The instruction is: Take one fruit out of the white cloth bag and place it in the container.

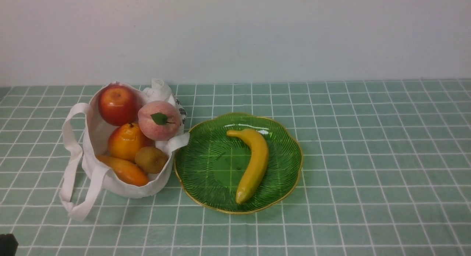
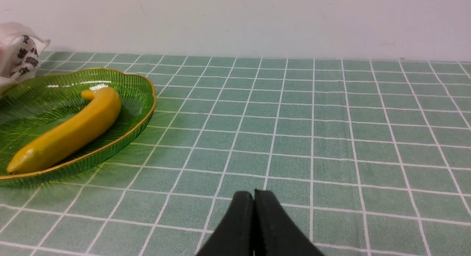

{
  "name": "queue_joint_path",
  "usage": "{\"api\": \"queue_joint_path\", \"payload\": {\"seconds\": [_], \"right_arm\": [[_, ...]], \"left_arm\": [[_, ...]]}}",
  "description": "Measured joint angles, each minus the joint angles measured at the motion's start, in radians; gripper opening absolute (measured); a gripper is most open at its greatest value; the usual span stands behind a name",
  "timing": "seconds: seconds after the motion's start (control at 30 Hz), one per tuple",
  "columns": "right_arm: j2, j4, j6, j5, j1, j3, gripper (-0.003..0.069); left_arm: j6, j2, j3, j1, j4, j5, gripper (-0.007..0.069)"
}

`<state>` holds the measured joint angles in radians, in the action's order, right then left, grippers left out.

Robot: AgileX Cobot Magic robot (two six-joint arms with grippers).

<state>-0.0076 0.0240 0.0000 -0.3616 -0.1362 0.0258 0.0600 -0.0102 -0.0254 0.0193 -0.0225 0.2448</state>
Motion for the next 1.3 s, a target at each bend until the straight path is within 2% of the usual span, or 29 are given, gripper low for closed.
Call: {"api": "queue_joint_path", "payload": {"seconds": [0.27, 1.3], "right_arm": [[0.000, 0.000, 0.000, 0.000, 0.000, 0.000, -0.0015], [0.000, 0.000, 0.000, 0.000, 0.000, 0.000, -0.0015]], "left_arm": [[0.000, 0.000, -0.003, 0.061, -0.052, 0.126, -0.0008], [0.000, 0.000, -0.003, 0.062, -0.052, 0.134, -0.0008]]}}
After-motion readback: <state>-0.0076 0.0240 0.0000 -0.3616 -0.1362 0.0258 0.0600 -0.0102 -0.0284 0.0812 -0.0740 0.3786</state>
